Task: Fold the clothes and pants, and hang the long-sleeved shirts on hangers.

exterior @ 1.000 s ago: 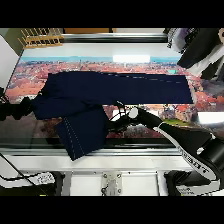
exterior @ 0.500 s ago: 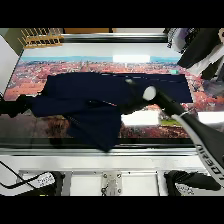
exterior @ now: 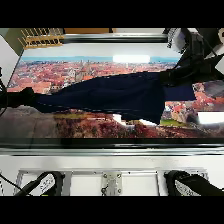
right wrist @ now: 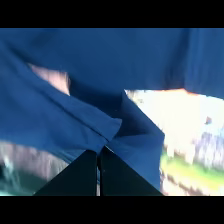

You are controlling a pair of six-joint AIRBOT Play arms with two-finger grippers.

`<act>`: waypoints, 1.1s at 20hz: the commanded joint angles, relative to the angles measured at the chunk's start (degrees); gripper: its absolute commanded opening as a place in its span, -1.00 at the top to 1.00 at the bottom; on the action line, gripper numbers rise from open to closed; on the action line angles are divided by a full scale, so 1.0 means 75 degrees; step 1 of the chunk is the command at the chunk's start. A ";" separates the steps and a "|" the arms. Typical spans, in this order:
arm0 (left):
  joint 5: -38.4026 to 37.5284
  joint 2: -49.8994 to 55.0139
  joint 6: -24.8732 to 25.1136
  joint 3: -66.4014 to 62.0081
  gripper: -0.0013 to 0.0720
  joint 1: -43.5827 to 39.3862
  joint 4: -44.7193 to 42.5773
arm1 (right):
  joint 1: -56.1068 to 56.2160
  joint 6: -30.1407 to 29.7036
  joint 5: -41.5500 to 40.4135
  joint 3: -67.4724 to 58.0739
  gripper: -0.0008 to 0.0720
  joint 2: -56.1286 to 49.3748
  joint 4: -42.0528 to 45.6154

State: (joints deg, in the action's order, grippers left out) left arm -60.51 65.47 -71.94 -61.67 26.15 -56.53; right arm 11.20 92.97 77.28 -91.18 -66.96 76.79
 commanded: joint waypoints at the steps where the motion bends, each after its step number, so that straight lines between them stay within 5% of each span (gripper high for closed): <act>1: 0.0143 0.0017 -0.0020 0.0000 0.94 -0.0251 -0.0254 | 0.0548 0.0440 -0.1160 -0.0192 0.96 -0.0379 -0.0125; 4: 0.0029 0.0230 -0.0332 0.0000 0.94 -0.0154 -0.0979 | 0.1603 0.0245 -0.2020 -0.0192 0.96 -0.1437 -0.1125; 10: -0.0003 0.0399 -0.0595 -0.0003 0.94 0.0769 -0.1387 | 0.3856 -0.1982 -0.3325 -0.0192 0.95 -0.3005 -0.4648; 11: -0.0064 0.0399 -0.0609 -0.0003 0.94 0.0965 -0.1384 | 0.3966 -0.2396 -0.3381 -0.0192 0.76 -0.3066 -0.5004; 13: -0.0216 0.0396 -0.0609 0.0000 0.94 0.1233 -0.1387 | 0.3882 -0.2664 -0.3383 -0.0195 -0.69 -0.3002 -0.5115; 14: -0.0256 0.0396 -0.0606 0.0000 0.94 0.1309 -0.1384 | 0.3669 -0.2661 -0.3302 -0.0192 -0.65 -0.2897 -0.5080; 16: -0.0286 0.0399 -0.0606 0.0000 0.94 0.1355 -0.1384 | 0.2996 -0.2600 -0.2856 -0.0192 -0.29 -0.2614 -0.4750; 22: -0.0312 0.0399 -0.0603 0.0000 0.94 0.1349 -0.1381 | 0.0892 -0.1265 -0.1011 0.0303 -0.30 -0.2346 -0.2235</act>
State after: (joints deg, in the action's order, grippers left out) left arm -62.65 68.45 -76.49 -61.67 36.05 -66.89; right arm 23.86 78.59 63.51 -91.33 -85.08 50.00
